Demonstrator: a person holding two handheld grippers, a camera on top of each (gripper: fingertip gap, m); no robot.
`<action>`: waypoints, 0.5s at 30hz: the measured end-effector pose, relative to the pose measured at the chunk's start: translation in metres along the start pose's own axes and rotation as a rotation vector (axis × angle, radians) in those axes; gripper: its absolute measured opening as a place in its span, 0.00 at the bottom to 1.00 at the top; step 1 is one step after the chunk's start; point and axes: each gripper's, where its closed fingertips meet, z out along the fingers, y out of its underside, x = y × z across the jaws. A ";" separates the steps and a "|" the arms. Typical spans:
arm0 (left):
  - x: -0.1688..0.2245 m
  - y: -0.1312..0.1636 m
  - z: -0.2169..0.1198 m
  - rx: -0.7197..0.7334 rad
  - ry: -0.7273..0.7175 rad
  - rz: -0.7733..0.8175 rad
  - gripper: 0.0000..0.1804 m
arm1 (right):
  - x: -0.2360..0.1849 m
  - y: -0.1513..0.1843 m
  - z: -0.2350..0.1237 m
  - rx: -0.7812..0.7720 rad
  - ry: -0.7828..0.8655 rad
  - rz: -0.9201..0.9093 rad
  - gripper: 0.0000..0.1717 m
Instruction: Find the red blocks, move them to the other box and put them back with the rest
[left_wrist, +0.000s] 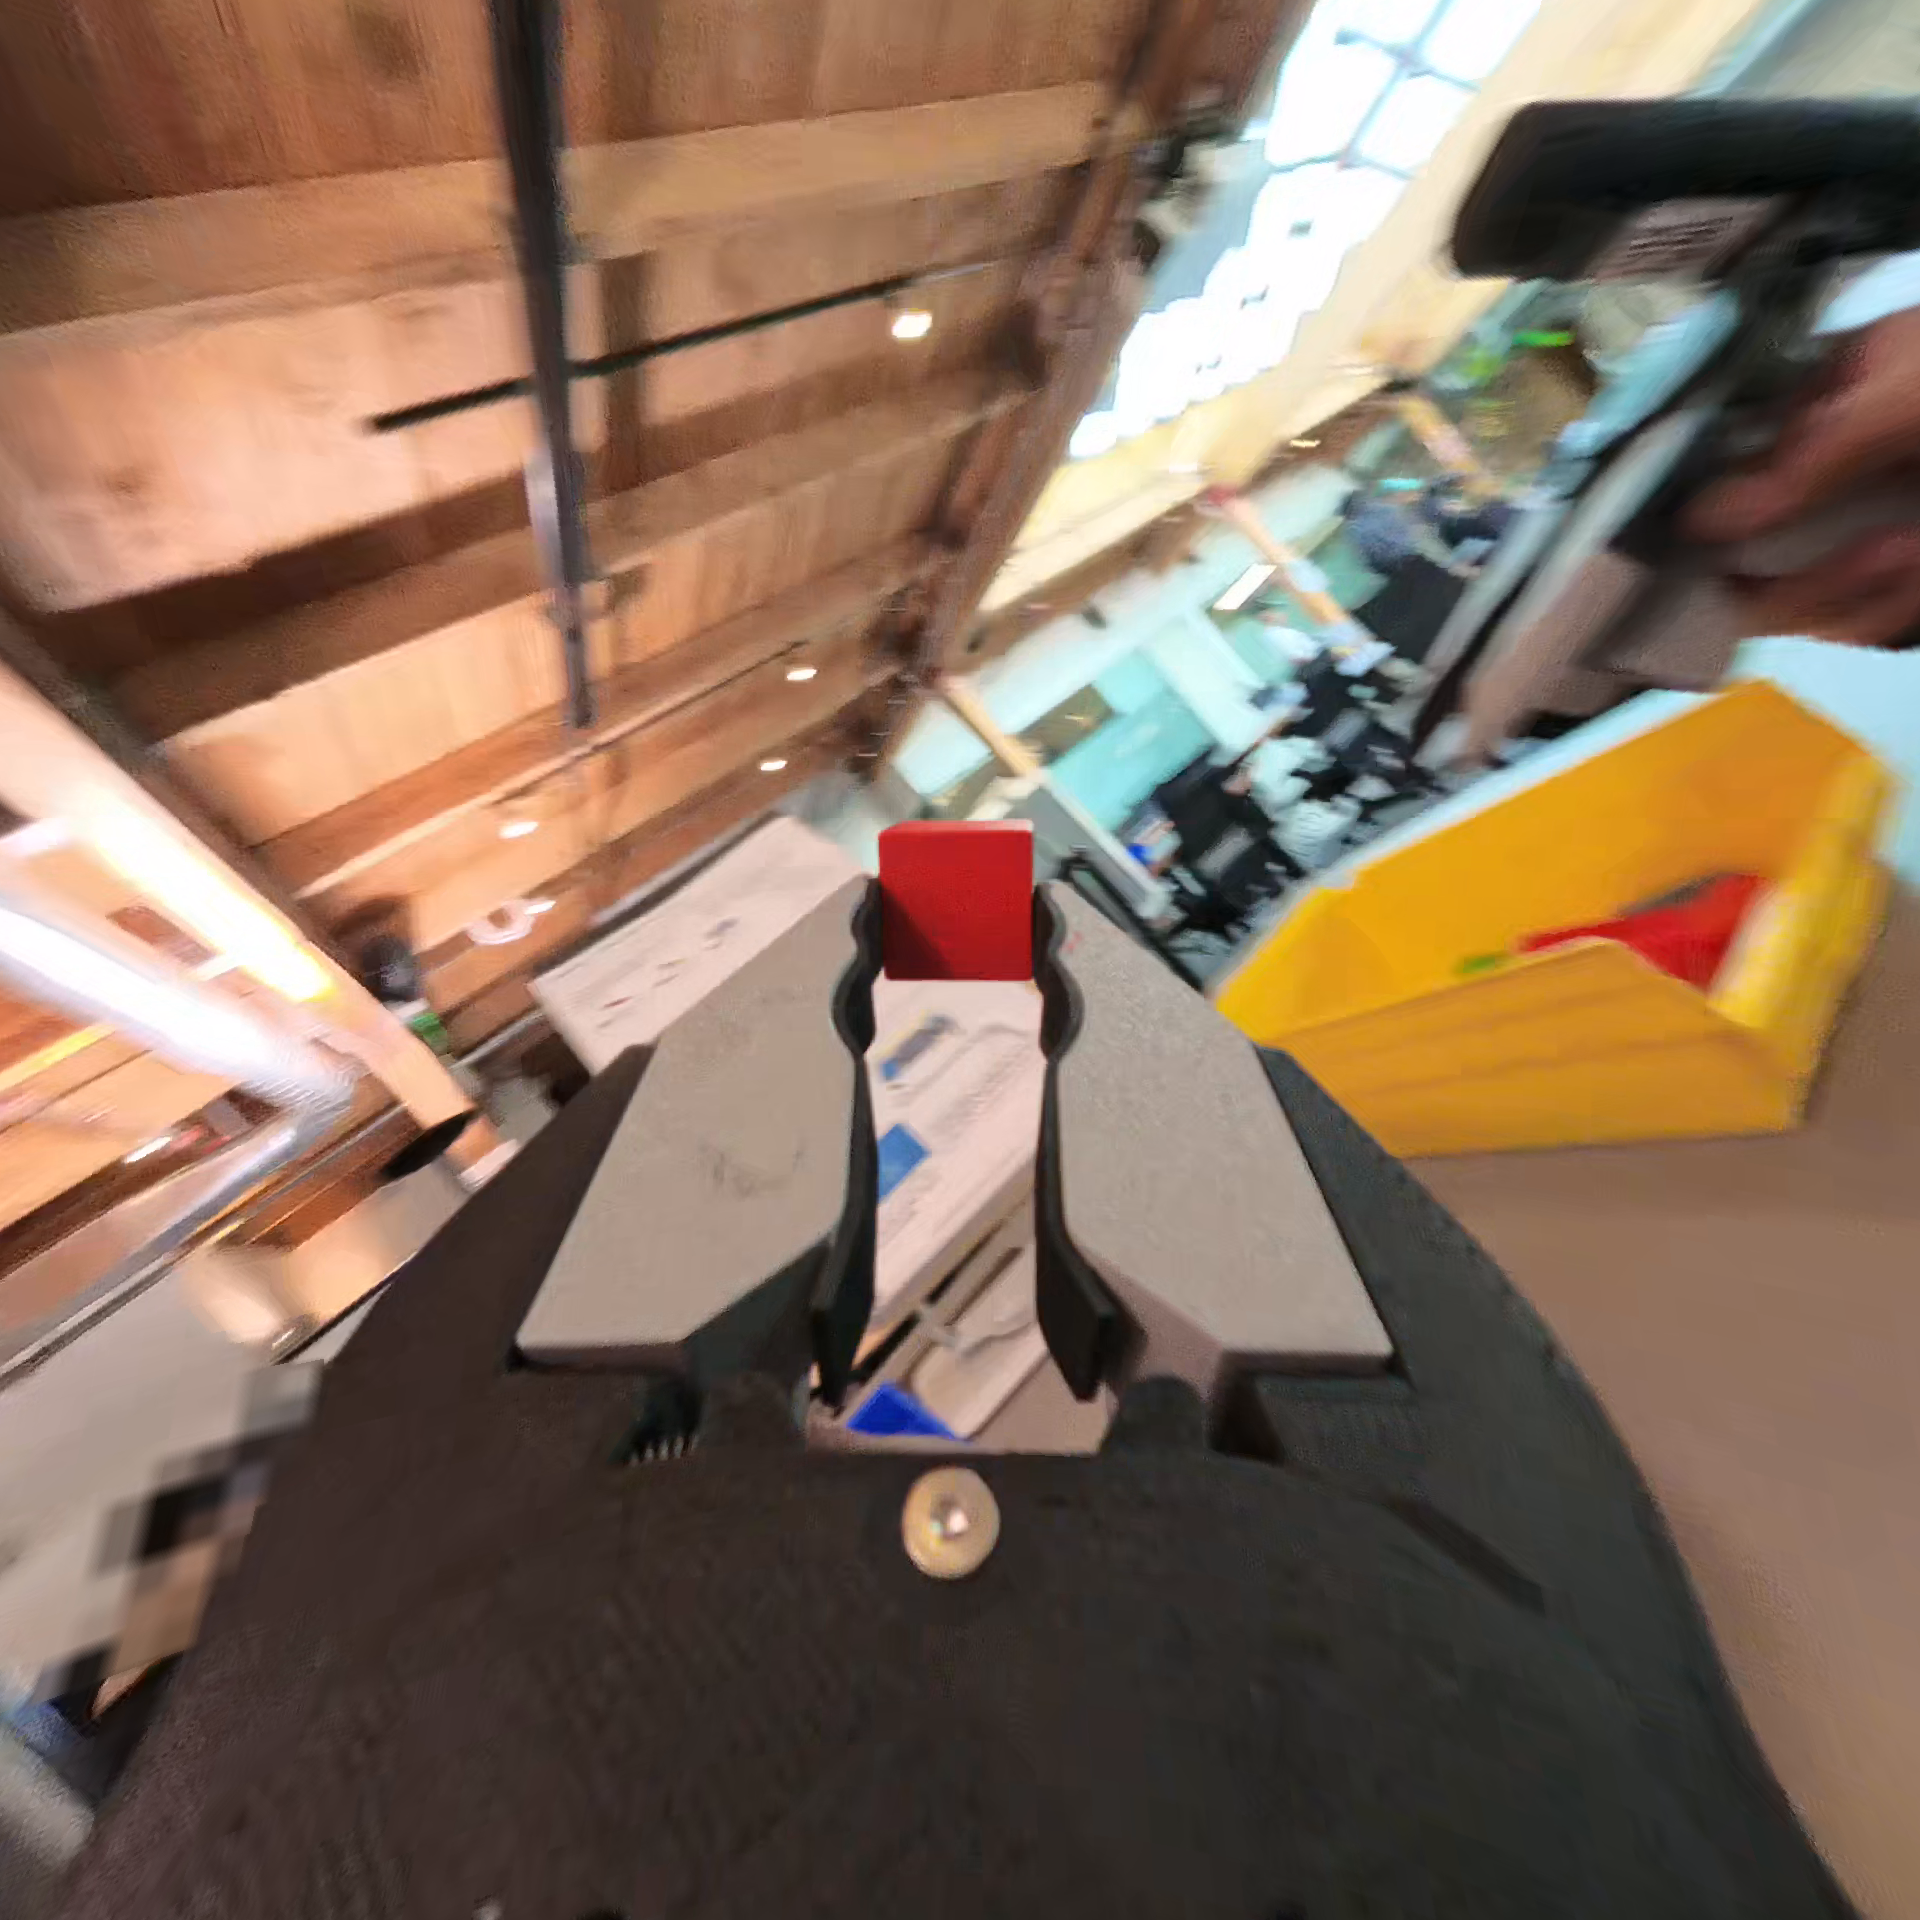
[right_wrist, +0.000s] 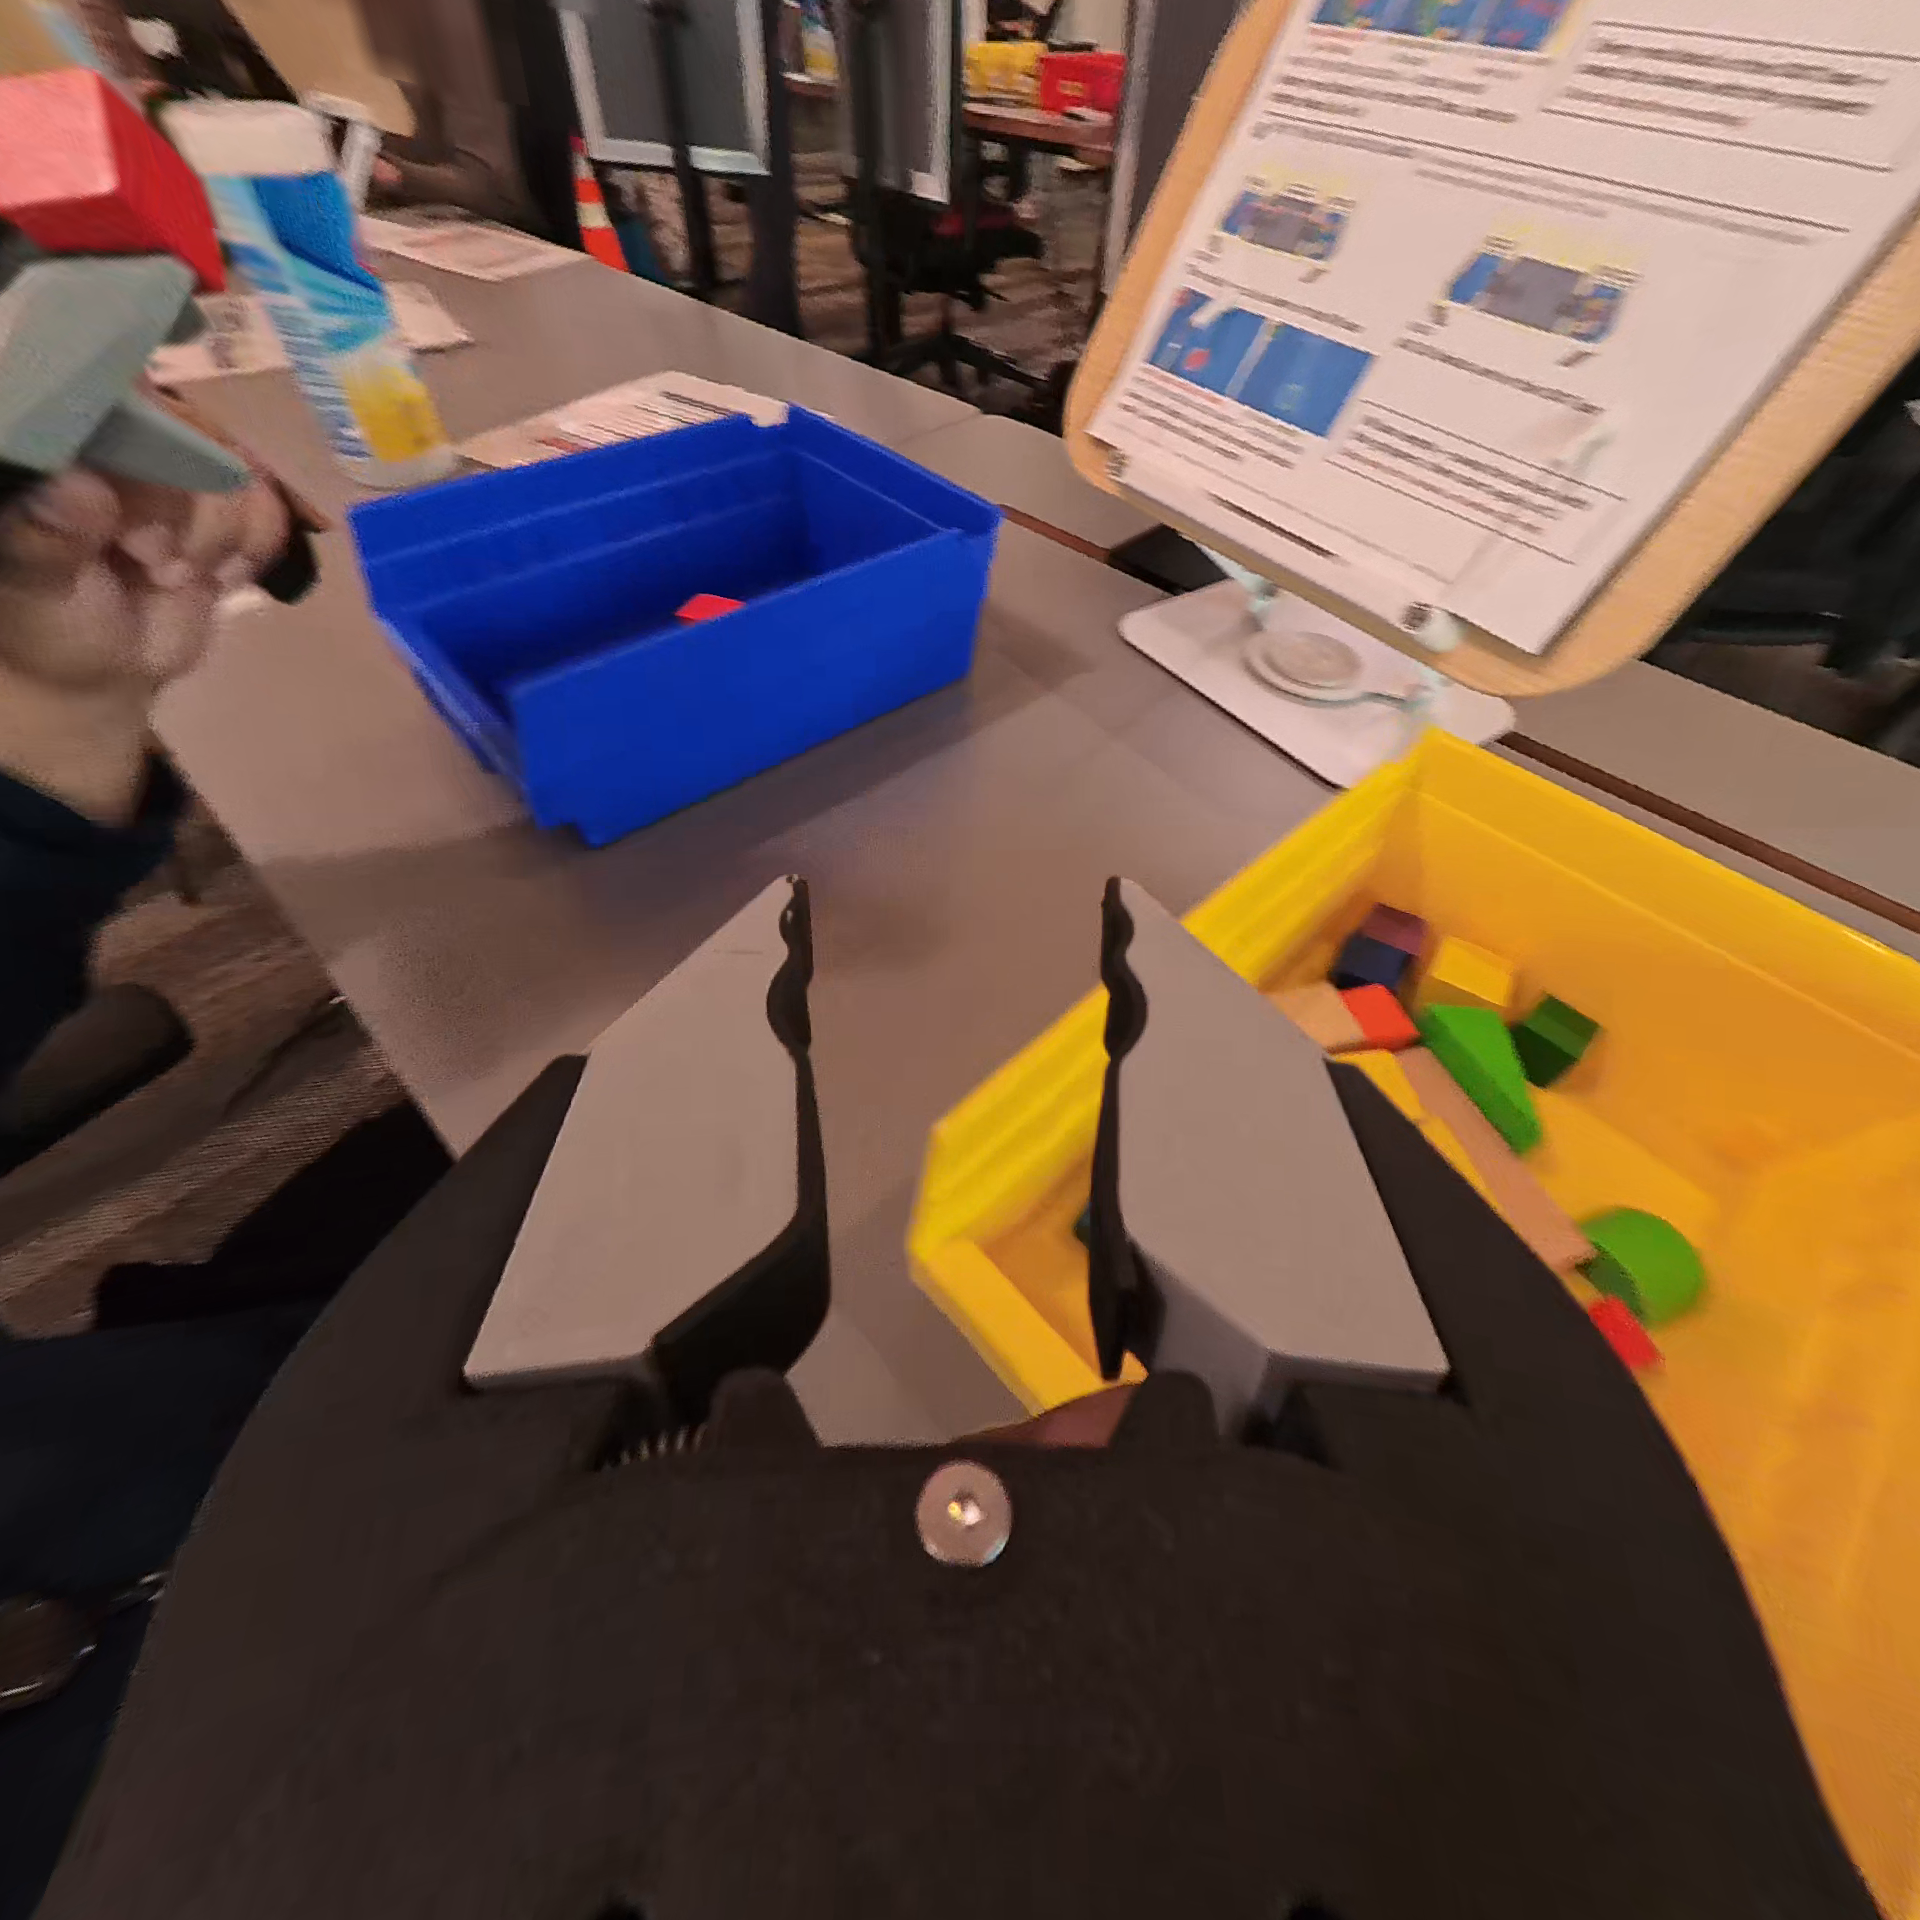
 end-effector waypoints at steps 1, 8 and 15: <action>0.019 -0.001 0.005 -0.036 0.089 0.033 0.15 | -0.011 -0.004 0.001 0.015 -0.038 0.002 0.31; 0.079 0.001 0.021 -0.146 0.209 0.299 0.14 | -0.099 -0.030 0.003 0.137 -0.313 0.009 0.35; 0.130 0.005 0.031 -0.173 0.281 0.488 0.14 | -0.134 -0.012 0.028 0.066 -0.373 -0.012 0.29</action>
